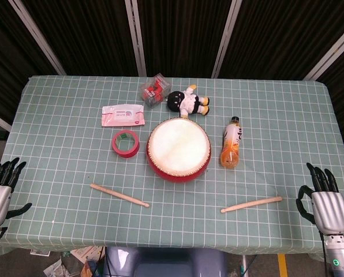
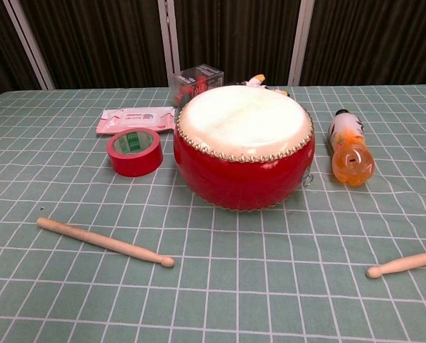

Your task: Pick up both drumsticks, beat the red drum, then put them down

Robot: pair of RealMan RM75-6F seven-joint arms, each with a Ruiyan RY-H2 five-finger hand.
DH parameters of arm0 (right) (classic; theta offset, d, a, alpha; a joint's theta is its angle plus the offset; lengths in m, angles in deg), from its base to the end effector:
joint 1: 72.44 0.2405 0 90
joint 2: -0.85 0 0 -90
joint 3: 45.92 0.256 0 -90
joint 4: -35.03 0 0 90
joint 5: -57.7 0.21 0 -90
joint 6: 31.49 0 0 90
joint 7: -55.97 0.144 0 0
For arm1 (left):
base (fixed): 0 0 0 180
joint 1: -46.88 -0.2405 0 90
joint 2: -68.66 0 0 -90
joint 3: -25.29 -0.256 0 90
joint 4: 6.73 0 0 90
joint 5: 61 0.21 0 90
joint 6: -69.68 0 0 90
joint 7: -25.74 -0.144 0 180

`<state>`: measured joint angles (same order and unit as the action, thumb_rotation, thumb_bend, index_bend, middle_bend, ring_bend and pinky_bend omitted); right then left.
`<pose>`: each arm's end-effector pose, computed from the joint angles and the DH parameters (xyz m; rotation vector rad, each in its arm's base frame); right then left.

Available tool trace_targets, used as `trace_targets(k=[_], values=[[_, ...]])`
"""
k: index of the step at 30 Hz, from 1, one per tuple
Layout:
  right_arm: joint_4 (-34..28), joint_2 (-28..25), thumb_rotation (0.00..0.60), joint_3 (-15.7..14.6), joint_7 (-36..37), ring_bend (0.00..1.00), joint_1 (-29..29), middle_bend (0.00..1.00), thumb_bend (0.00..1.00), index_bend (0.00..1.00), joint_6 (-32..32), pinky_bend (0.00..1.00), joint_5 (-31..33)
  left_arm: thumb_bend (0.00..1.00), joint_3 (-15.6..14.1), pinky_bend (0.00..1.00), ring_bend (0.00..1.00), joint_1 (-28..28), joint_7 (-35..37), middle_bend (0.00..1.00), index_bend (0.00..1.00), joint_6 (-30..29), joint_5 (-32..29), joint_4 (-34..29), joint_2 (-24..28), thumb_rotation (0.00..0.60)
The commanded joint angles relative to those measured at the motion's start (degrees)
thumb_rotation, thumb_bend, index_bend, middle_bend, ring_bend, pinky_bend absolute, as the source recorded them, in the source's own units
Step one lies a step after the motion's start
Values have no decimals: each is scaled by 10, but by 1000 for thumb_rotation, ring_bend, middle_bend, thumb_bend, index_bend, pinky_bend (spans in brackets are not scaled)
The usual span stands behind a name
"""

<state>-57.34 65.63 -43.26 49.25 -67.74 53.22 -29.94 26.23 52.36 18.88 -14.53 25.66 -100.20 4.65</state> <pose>-0.3072 -0.1792 0.1524 1.4480 -0.8182 0.8355 -0.3073 0.1768 0.1506 -1.4639 -0.8465 -0.8144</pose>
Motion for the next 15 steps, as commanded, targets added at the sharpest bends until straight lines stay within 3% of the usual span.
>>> trace_targets(k=[1, 15], values=[[-1, 0, 600, 0, 0, 0, 0, 0, 432, 0, 0, 0, 0, 0, 0, 48, 0, 0, 2, 0, 0, 1, -1, 0, 1, 600], [0, 1, 600, -1, -1, 0, 1, 0, 432, 0, -3, 0, 0, 0, -1, 48, 0, 2, -1, 0, 0, 9, -5, -1, 0, 600]])
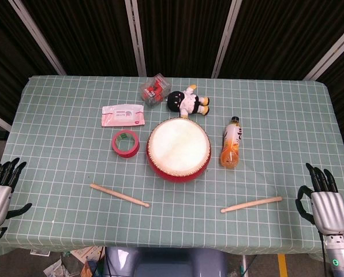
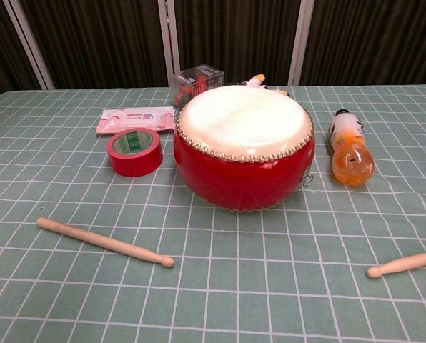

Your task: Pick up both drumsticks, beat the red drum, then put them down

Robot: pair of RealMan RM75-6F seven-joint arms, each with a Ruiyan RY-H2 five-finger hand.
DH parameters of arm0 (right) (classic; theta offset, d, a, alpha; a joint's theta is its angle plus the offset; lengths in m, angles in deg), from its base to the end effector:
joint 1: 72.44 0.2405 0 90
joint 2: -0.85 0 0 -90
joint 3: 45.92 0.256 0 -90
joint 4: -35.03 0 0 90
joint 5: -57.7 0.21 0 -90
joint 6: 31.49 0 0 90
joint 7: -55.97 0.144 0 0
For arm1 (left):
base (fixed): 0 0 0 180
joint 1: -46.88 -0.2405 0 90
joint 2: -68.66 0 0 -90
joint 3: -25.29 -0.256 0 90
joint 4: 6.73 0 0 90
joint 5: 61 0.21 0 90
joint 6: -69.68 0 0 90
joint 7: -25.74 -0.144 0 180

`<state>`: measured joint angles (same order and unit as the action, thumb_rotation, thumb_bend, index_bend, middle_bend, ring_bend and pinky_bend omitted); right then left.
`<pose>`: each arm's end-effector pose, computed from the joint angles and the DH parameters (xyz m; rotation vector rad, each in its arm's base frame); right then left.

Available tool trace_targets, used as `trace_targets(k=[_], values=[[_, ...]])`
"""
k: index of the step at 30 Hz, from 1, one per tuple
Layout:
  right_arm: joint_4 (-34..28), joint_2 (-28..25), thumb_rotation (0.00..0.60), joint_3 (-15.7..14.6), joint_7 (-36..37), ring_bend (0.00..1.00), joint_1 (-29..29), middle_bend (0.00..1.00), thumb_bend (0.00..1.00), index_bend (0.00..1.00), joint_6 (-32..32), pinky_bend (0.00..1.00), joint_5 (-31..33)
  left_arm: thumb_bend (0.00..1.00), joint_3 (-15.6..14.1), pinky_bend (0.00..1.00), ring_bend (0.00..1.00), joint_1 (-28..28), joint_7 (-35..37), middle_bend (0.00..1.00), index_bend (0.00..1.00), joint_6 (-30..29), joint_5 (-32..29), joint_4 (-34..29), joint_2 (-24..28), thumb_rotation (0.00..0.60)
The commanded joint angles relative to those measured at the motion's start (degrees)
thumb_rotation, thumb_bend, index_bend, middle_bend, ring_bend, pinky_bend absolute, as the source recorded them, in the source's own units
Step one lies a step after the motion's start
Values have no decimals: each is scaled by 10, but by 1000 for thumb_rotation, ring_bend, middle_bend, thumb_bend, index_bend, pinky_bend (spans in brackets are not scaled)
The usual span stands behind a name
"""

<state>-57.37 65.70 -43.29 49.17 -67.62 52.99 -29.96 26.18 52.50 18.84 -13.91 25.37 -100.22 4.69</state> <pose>-0.3068 -0.1797 0.1513 1.4522 -0.8201 0.8348 -0.3082 0.1773 0.1495 -1.4684 -0.8547 -0.8057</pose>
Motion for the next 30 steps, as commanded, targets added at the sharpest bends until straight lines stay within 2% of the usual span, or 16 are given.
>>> trace_targets(k=[1, 14, 25, 30], values=[[1, 0, 600, -1, 0, 0, 0, 0, 432, 0, -1, 0, 1, 0, 0, 48, 0, 2, -2, 0, 0, 5, -3, -2, 0, 600], [6, 1, 600, 1, 5, 0, -4, 0, 419, 0, 11, 0, -4, 0, 0, 48, 0, -1, -3, 0, 0, -1, -3, -6, 1, 600], [-4, -3, 600, 1, 2, 0, -3, 0, 419, 0, -4, 0, 12, 0, 0, 48, 0, 0, -3, 0, 0, 2, -3, -6, 1, 600], [-7, -4, 600, 2, 3, 0, -2, 0, 419, 0, -7, 0, 13, 0, 3, 72, 11, 11, -23, 8, 0, 26, -19, -16, 3, 600]])
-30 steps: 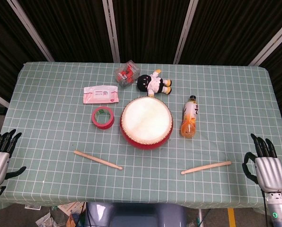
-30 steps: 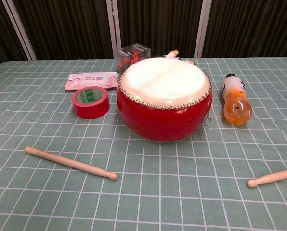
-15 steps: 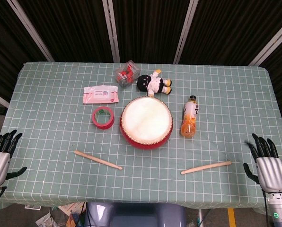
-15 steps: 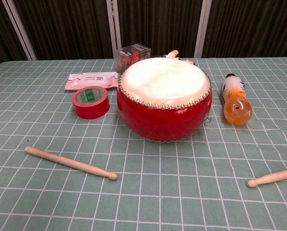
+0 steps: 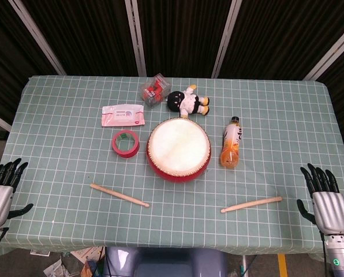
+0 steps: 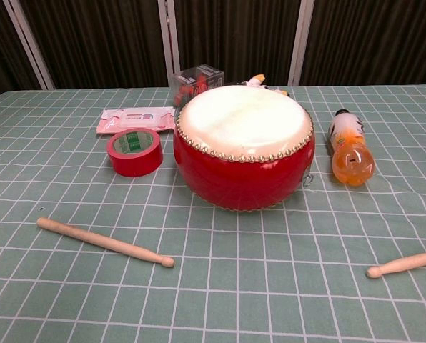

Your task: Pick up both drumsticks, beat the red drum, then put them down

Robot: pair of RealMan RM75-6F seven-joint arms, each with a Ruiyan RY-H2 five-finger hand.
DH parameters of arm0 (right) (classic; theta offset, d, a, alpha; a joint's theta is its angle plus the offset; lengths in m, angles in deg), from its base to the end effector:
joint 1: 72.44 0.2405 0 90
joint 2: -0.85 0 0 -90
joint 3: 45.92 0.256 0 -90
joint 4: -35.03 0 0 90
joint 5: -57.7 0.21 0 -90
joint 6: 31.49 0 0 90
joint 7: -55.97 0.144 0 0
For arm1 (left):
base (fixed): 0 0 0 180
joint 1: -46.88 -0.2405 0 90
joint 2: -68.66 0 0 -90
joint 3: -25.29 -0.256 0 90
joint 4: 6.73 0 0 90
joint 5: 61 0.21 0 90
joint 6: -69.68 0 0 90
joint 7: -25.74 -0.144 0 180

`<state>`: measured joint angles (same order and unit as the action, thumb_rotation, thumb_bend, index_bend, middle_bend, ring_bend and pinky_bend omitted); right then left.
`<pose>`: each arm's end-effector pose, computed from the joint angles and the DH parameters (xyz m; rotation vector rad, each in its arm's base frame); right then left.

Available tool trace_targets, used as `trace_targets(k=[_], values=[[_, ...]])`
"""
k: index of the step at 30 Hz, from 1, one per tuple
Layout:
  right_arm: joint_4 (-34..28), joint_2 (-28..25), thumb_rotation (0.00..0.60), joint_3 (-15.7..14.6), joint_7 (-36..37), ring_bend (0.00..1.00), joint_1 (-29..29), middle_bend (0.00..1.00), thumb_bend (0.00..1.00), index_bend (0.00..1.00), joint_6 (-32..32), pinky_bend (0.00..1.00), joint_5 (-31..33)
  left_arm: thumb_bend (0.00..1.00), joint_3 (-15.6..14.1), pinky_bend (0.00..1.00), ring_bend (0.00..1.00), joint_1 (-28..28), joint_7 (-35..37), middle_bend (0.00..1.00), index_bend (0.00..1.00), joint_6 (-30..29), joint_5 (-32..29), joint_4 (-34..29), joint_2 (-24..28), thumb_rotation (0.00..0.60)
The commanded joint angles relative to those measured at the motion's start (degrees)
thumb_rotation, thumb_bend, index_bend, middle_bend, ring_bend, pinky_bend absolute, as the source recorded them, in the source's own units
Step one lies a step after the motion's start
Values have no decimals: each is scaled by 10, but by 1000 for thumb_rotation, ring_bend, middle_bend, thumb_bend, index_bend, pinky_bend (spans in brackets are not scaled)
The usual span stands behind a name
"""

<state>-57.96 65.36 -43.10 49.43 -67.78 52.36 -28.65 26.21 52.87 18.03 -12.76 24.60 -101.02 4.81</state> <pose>-0.3091 -0.1795 0.1525 1.4345 -0.8451 0.8235 -0.3072 0.1790 0.1470 -1.4752 -0.8687 -0.7904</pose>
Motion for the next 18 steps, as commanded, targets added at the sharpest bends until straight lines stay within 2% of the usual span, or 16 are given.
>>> trace_targets(k=[1, 3, 4, 5, 7, 8, 10, 13, 18], values=[[-1, 0, 600, -1, 2, 0, 0, 0, 419, 0, -1, 0, 0, 5, 5, 136, 60, 13, -27, 53, 0, 23, -16, -14, 2, 600], [-2, -1, 600, -1, 4, 0, 1, 0, 419, 0, -1, 0, -3, 43, 12, 415, 293, 31, -51, 269, 25, 41, -14, -25, -2, 600], [-2, -1, 600, -1, 4, 0, 1, 0, 419, 0, -1, 0, -4, 81, 13, 624, 490, 36, -57, 456, 70, 48, -16, -28, -2, 600], [-2, -1, 600, -1, 4, 0, 1, 0, 419, 0, -1, 0, -4, 118, 15, 790, 662, 42, -65, 629, 145, 58, -21, -34, -2, 600], [-2, -1, 600, -2, 6, 0, 2, 0, 419, 0, -2, 0, -5, 157, 26, 944, 857, 67, -100, 841, 289, 91, -37, -50, -9, 600], [-2, -2, 600, -2, 6, 0, 2, 0, 419, 0, -2, 0, -4, 171, 29, 982, 926, 73, -109, 920, 355, 98, -42, -53, -12, 600], [-3, -3, 600, -1, 9, 0, 2, 0, 419, 0, -3, 0, -4, 193, 35, 1000, 985, 93, -147, 985, 410, 123, -59, -62, -22, 600], [-1, -3, 600, 0, 17, 0, 3, 0, 419, 0, -4, 0, -1, 205, 42, 1000, 1000, 123, -205, 1000, 453, 164, -96, -73, -45, 600], [-2, -5, 600, 1, 25, 0, 1, 0, 418, 0, -2, 0, -1, 206, 40, 1000, 1000, 151, -277, 1000, 482, 195, -143, -66, -84, 600]])
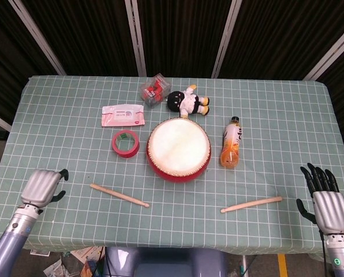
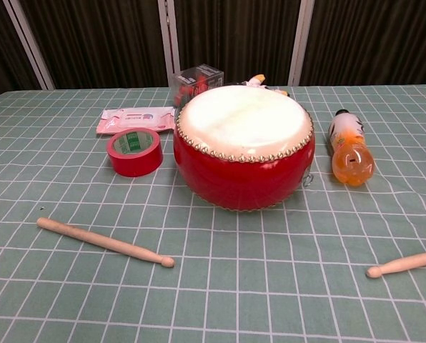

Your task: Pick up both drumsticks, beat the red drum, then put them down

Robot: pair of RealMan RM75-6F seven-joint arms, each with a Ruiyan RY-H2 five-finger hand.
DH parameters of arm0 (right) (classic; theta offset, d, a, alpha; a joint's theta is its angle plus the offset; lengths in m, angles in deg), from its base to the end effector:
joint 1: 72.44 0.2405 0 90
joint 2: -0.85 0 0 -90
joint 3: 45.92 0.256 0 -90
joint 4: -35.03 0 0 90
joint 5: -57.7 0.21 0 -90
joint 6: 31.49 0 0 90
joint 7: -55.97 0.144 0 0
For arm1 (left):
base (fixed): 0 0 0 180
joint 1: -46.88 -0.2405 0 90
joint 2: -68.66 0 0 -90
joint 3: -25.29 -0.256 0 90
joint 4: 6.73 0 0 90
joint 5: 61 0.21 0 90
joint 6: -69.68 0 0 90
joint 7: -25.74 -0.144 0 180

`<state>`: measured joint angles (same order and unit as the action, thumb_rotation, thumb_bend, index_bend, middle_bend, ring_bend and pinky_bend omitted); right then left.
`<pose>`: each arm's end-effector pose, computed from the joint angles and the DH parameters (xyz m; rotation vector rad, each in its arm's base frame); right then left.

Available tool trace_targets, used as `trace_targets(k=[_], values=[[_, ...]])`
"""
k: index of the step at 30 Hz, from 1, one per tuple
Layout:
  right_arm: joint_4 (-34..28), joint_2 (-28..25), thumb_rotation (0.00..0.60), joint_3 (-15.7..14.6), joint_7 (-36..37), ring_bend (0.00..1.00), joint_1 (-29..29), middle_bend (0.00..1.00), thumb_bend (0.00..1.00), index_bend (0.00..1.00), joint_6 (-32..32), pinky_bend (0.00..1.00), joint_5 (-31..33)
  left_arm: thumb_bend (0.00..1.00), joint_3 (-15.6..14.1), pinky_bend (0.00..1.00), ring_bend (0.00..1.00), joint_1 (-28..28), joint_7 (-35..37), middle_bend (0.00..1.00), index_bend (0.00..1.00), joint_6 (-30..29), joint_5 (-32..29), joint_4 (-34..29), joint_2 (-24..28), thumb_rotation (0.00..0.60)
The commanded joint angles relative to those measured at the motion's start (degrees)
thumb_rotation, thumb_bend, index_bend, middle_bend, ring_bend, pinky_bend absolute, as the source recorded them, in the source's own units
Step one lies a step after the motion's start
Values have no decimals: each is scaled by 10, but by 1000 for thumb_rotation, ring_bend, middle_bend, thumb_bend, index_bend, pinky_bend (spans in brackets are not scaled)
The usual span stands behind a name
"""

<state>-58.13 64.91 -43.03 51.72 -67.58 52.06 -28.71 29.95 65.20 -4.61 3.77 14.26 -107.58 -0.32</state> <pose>-0.3086 -0.1808 0.1542 1.4281 -0.8725 0.8509 -0.2526 0.2402 0.0842 -1.7440 -0.7922 -0.6229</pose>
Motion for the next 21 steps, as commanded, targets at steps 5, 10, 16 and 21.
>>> trace_targets(k=[5, 10, 16, 21], values=[[-2, -1, 600, 0, 7, 0, -2, 0, 418, 0, 2, 0, -1, 206, 1, 1000, 1000, 52, -105, 1000, 482, 43, -80, 15, -77, 600], [-4, -2, 600, 0, 10, 0, -1, 0, 418, 0, 0, 0, 1, 238, 2, 1000, 1000, 69, -130, 1000, 480, 43, -105, 25, -110, 600], [-5, -4, 600, 0, 16, 0, 0, 0, 419, 0, -1, 0, 1, 241, 2, 1000, 1000, 87, -156, 1000, 470, 43, -129, 35, -140, 600], [-6, -4, 600, 0, 24, 0, -1, 0, 419, 0, -1, 0, 0, 241, -3, 1000, 1000, 102, -177, 1000, 474, 45, -150, 48, -163, 600]])
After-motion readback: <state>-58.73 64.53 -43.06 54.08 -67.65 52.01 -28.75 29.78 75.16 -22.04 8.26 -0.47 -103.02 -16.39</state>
